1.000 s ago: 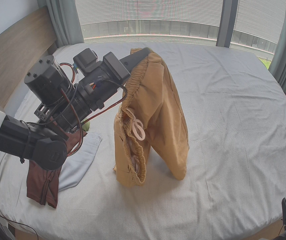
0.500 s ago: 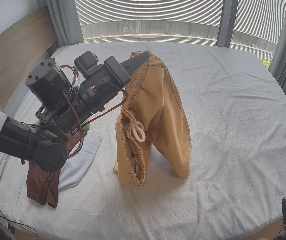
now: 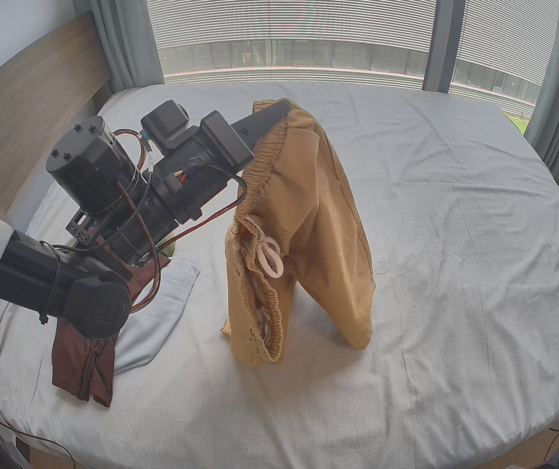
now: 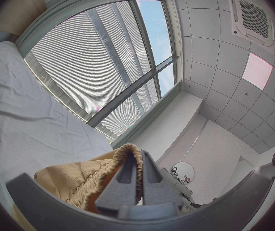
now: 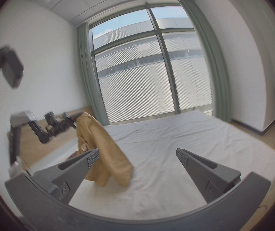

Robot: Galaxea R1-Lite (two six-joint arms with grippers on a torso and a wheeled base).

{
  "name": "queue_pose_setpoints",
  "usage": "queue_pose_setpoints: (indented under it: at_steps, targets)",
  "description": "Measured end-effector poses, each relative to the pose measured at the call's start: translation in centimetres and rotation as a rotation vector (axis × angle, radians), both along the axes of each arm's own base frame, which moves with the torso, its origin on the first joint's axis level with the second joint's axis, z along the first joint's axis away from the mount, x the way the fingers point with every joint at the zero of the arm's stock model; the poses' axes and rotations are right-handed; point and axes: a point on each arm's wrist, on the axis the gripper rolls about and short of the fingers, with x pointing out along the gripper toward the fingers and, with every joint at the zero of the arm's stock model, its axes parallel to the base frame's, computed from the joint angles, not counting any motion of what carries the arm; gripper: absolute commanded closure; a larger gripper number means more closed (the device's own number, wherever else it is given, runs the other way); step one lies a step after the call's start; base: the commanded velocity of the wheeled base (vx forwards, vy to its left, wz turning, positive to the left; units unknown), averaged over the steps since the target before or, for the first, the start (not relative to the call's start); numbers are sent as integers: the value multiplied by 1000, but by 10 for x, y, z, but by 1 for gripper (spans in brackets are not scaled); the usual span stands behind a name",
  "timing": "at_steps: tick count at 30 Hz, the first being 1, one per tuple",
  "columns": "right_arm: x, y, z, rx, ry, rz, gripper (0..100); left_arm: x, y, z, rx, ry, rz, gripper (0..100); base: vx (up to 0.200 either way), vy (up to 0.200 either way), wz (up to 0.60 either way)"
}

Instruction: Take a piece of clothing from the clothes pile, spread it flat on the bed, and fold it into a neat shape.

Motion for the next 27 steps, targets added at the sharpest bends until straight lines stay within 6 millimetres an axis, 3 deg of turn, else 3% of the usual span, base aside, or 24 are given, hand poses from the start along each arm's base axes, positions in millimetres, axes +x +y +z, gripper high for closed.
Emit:
queue_pose_setpoints:
  at_steps: [8, 16, 19, 24, 27]
  targets:
    - [52, 12, 50, 109, 81, 215, 0, 1, 2, 0, 0, -2, 6, 100, 0, 0, 0]
    - [131, 40, 80, 116, 188, 341, 0, 3, 6, -1, 1, -1, 19, 100, 0, 0, 0]
    - [172, 54, 76, 118, 240, 368, 0, 4, 8, -1, 2, -1, 24, 100, 0, 0, 0]
    - [216, 65, 61, 126, 241, 384, 0, 5, 10, -4, 5, 4, 31, 100, 0, 0, 0]
    - [240, 70, 40, 130, 273, 386, 0, 6, 12, -6, 7, 7, 36, 100, 0, 0, 0]
